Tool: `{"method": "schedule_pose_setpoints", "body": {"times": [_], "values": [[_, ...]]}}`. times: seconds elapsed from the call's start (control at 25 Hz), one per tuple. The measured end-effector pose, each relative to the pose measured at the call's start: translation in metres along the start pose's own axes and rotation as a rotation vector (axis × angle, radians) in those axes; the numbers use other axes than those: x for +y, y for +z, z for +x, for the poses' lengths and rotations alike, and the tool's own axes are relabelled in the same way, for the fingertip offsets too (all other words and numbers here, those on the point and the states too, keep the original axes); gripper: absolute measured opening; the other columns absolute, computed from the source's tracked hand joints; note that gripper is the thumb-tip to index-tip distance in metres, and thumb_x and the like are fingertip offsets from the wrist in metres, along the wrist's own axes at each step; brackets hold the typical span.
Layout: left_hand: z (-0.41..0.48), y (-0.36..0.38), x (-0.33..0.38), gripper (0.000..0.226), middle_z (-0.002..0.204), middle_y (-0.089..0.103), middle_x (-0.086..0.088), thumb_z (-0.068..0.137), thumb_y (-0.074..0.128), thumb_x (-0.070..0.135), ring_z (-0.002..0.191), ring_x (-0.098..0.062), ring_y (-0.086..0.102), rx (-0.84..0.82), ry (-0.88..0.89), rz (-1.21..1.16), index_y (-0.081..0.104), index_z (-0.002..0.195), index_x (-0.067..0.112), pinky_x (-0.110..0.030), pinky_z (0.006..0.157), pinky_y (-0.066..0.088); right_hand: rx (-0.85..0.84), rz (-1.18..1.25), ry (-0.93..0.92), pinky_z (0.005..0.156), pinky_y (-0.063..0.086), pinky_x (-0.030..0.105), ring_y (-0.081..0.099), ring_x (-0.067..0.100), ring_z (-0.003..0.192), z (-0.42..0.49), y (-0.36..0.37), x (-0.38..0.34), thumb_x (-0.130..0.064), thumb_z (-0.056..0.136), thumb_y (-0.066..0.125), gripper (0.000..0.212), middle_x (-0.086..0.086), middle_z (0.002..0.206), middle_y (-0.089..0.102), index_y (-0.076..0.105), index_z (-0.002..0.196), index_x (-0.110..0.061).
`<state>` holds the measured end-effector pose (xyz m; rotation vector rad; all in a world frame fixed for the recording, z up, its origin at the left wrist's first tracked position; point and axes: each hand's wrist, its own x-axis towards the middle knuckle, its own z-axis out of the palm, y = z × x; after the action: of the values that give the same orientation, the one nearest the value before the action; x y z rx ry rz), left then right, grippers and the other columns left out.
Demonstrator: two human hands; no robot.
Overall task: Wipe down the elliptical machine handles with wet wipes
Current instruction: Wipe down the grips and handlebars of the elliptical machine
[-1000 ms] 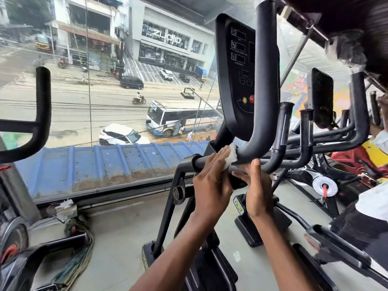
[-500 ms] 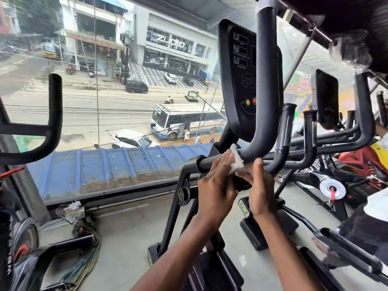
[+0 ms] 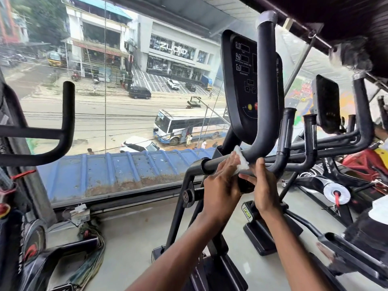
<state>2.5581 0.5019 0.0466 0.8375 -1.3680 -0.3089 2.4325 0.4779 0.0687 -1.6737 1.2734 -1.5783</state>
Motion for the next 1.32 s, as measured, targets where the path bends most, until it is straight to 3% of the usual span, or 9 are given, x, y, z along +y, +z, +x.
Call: {"method": "schedule_pose_setpoints", "body": {"times": [0.24, 0.36, 0.48, 0.64, 0.8, 0.88, 1.0, 1.2, 1.32], "values": [[0.011, 0.001, 0.034, 0.048, 0.137, 0.066, -0.008, 0.088, 0.051, 0.005, 0.127, -0.010, 0.061, 0.066, -0.027, -0.131, 0.068, 0.133, 0.009, -0.021, 0.102, 0.051, -0.067, 0.022, -0.006, 0.093, 0.057, 0.031, 0.071, 0.016, 0.115, -0.002, -0.002, -0.002, -0.073, 0.094, 0.034, 0.076, 0.005, 0.117, 0.077, 0.072, 0.123, -0.014], [0.004, -0.005, 0.010, 0.059, 0.142, 0.063, -0.005, 0.083, 0.056, -0.005, 0.124, -0.015, 0.065, -0.032, 0.019, -0.020, 0.064, 0.139, 0.013, -0.030, 0.095, 0.056, -0.051, -0.025, 0.044, 0.096, 0.057, 0.040, 0.074, 0.014, 0.106, -0.001, -0.003, -0.002, -0.087, 0.086, 0.038, 0.075, -0.001, 0.110, 0.079, 0.078, 0.106, -0.028], [0.000, -0.007, 0.000, 0.055, 0.132, 0.069, -0.012, 0.085, 0.055, -0.001, 0.109, -0.025, 0.071, -0.032, -0.035, 0.061, 0.065, 0.137, 0.012, -0.034, 0.086, 0.058, -0.046, -0.111, 0.068, 0.098, 0.055, 0.054, 0.075, 0.016, 0.102, 0.001, -0.005, 0.000, -0.094, 0.083, 0.035, 0.083, 0.000, 0.110, 0.079, 0.076, 0.102, -0.024], [0.012, 0.000, 0.044, 0.050, 0.130, 0.071, -0.006, 0.089, 0.046, 0.016, 0.118, -0.017, 0.068, 0.054, -0.079, -0.118, 0.069, 0.133, 0.013, -0.025, 0.093, 0.055, -0.077, -0.120, 0.041, 0.088, 0.053, 0.041, 0.072, -0.001, 0.090, -0.006, -0.006, -0.012, -0.066, 0.101, 0.030, 0.058, -0.019, 0.097, 0.077, 0.073, 0.096, -0.028], [0.013, -0.003, 0.035, 0.034, 0.091, 0.079, -0.007, 0.094, 0.057, 0.006, 0.077, -0.019, 0.070, 0.170, -0.158, -0.126, 0.075, 0.122, 0.016, -0.013, 0.063, 0.045, -0.068, -0.195, 0.041, 0.099, 0.055, 0.048, 0.074, 0.014, 0.107, -0.010, -0.009, -0.019, -0.082, 0.094, 0.031, 0.076, -0.005, 0.113, 0.078, 0.075, 0.114, -0.023], [0.012, -0.007, 0.023, 0.025, 0.093, 0.080, -0.004, 0.097, 0.061, 0.011, 0.083, -0.014, 0.074, 0.230, -0.299, -0.184, 0.076, 0.117, 0.012, -0.018, 0.070, 0.051, 0.116, -0.389, -0.104, 0.092, 0.057, 0.046, 0.074, 0.016, 0.099, -0.018, -0.014, -0.028, -0.079, 0.095, 0.040, 0.070, -0.004, 0.108, 0.077, 0.073, 0.113, -0.020], [0.019, -0.014, 0.025, 0.019, 0.100, 0.080, -0.001, 0.097, 0.066, 0.018, 0.095, -0.013, 0.074, 0.259, -0.439, -0.325, 0.077, 0.111, 0.011, -0.030, 0.084, 0.059, 0.332, -0.562, -0.527, 0.081, 0.057, 0.040, 0.065, 0.017, 0.087, -0.030, -0.020, -0.060, -0.034, 0.093, 0.076, 0.032, -0.002, 0.105, 0.066, 0.065, 0.112, -0.010], [0.026, -0.024, 0.038, 0.006, 0.080, 0.072, 0.000, 0.095, 0.068, 0.002, 0.071, -0.012, 0.062, 0.095, -0.422, -0.661, 0.074, 0.096, 0.006, -0.029, 0.066, 0.052, -0.045, -0.890, -0.822, 0.109, 0.042, 0.018, 0.062, 0.021, 0.118, -0.033, -0.012, -0.098, -0.013, 0.088, 0.080, 0.046, 0.008, 0.135, 0.062, 0.067, 0.131, -0.007], [0.023, -0.034, 0.039, 0.012, 0.079, 0.073, -0.001, 0.097, 0.062, -0.003, 0.073, -0.010, 0.066, -0.024, -0.440, -0.838, 0.069, 0.104, -0.010, -0.025, 0.071, 0.053, -0.063, -0.967, -0.895, 0.104, 0.048, 0.027, 0.065, 0.028, 0.107, -0.026, -0.013, -0.099, -0.004, 0.091, 0.076, 0.042, 0.008, 0.124, 0.069, 0.069, 0.132, -0.007]]}}
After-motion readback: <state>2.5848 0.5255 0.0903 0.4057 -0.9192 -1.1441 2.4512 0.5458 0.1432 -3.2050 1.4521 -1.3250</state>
